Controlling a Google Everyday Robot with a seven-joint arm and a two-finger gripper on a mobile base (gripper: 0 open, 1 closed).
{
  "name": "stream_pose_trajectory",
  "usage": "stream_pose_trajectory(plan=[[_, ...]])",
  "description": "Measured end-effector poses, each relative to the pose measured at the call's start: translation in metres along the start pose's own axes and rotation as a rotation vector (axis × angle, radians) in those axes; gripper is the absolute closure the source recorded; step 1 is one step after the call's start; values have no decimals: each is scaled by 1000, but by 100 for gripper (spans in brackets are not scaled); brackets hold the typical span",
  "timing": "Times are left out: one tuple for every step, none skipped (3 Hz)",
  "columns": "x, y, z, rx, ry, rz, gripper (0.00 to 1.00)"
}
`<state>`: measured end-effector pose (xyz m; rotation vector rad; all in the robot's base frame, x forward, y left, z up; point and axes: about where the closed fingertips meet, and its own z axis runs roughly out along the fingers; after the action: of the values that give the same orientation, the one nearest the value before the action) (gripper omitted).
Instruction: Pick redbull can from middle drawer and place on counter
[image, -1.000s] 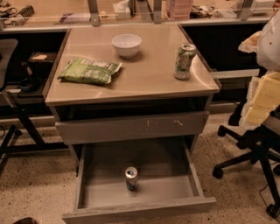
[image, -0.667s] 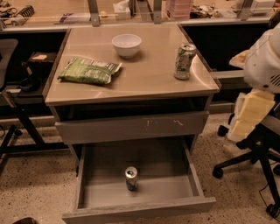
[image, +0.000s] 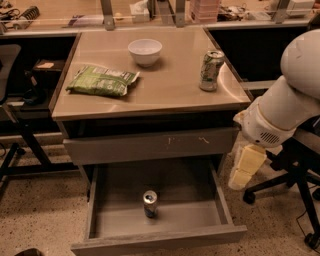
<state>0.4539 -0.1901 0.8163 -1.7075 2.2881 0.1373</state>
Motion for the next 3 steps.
stream_pose_trajectory(plan=[[3, 1, 17, -32, -5, 14, 0], [6, 10, 32, -40, -32, 18, 0], [0, 26, 79, -82, -111, 30, 0]])
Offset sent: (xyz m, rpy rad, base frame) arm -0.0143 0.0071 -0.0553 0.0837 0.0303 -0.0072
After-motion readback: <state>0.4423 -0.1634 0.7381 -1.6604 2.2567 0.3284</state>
